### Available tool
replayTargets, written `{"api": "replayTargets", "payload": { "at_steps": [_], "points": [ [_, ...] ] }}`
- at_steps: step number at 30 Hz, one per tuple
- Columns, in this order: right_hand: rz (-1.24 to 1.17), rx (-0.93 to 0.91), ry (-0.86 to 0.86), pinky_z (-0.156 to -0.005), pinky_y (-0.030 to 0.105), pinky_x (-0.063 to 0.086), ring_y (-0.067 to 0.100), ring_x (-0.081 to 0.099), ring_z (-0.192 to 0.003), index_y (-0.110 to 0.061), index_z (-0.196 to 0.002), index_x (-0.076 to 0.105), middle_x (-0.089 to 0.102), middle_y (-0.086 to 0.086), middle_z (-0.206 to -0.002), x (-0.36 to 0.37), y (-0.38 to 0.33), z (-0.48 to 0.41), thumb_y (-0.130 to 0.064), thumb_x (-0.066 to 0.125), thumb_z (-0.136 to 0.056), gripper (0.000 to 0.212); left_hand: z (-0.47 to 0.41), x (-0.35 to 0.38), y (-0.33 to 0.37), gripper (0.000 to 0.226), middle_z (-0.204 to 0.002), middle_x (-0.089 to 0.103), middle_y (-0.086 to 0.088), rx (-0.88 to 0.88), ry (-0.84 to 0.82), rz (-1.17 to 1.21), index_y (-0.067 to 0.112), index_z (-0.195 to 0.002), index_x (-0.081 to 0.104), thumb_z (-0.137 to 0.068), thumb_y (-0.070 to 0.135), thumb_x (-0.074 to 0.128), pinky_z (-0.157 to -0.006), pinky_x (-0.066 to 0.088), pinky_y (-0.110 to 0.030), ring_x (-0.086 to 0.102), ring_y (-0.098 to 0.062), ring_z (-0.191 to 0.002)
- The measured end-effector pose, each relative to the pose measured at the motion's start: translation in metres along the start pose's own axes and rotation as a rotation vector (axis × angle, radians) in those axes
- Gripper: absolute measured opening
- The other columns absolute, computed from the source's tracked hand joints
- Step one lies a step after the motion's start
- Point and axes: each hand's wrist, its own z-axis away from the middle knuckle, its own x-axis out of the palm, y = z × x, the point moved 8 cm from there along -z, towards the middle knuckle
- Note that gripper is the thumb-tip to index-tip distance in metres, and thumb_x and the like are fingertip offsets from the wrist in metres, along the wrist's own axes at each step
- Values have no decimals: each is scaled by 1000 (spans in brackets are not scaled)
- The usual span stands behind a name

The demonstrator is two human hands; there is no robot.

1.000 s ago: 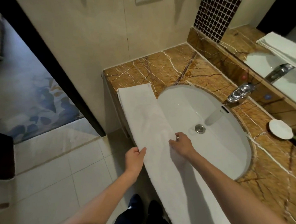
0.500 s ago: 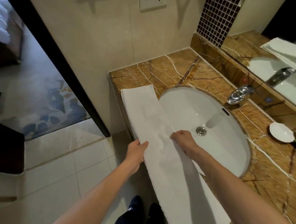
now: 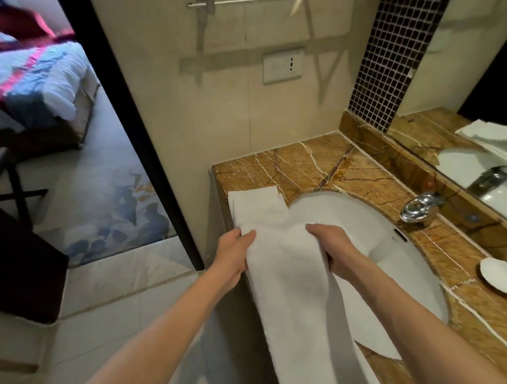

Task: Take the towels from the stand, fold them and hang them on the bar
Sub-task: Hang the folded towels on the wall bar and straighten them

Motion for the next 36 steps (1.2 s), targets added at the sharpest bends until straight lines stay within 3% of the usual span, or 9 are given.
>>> {"api": "replayTargets", "payload": {
  "at_steps": [3,7,11,16,20,22,26,28,36],
  "points": [
    [4,-71,27,-63,34,53,28,69,-68,3,-97,67,73,18,-86,7,-35,8,-20,66,-83,27,-1,3,46,17,-102,72,-6,72,-9,-90,10,-109,64,-94,14,57,-81,58,-39,70,-22,-92],
    [-42,-152,68,-68,36,49,30,66,-75,9,-105,62,70,25,-96,15,-86,18,-18,64,-84,34,1,11,112,10,-93,73,-8,213,-24,-241,16,-89,69,-90,12,59,-74,55,-38,69,-23,-83],
    [-108,-227,96,-68,34,46,28,62,-77,14,-111,57,63,30,-111,26,-134,33,-13,63,-83,39,3,16,173,20,-74,65,-7,324,-35,-314,14,-76,66,-91,7,54,-56,44,-26,58,-20,-63],
    [-128,-319,126,-71,35,45,27,60,-80,13,-107,59,60,30,-115,42,-184,51,-14,62,-83,36,6,13,234,20,-77,60,-12,422,-50,-362,12,-73,64,-88,5,53,-60,39,-33,54,-21,-68],
    [-40,-402,189,-84,51,52,30,67,-90,-1,-82,66,67,21,-100,53,-225,67,-19,61,-86,19,8,8,280,18,-66,56,-7,480,-69,-373,10,-75,65,-87,5,52,-46,37,-22,50,-13,-48],
    [-23,-458,189,-75,42,53,23,68,-75,-3,-81,68,72,11,-81,58,-247,73,-18,61,-87,18,11,8,303,20,-63,56,-3,505,-102,-372,12,-74,65,-88,5,51,-43,37,-19,49,-9,-43],
    [-30,-547,189,-60,26,52,16,68,-62,-7,-81,68,74,5,-74,67,-288,84,-17,61,-88,14,18,14,344,16,-71,62,-5,533,-199,-364,11,-80,68,-88,8,54,-49,40,-22,54,-14,-54],
    [-44,-571,186,-55,26,54,15,69,-58,-6,-81,68,74,3,-69,71,-303,87,-16,62,-88,13,19,18,361,11,-73,65,-3,536,-243,-376,11,-86,68,-88,8,58,-50,45,-20,59,-12,-58],
    [-45,-636,166,-73,37,57,25,71,-78,-2,-91,67,74,13,-90,76,-356,89,-16,62,-90,14,10,39,415,7,-76,67,-1,565,-312,-409,11,-90,66,-87,6,62,-50,50,-20,62,-10,-62]
  ]
}}
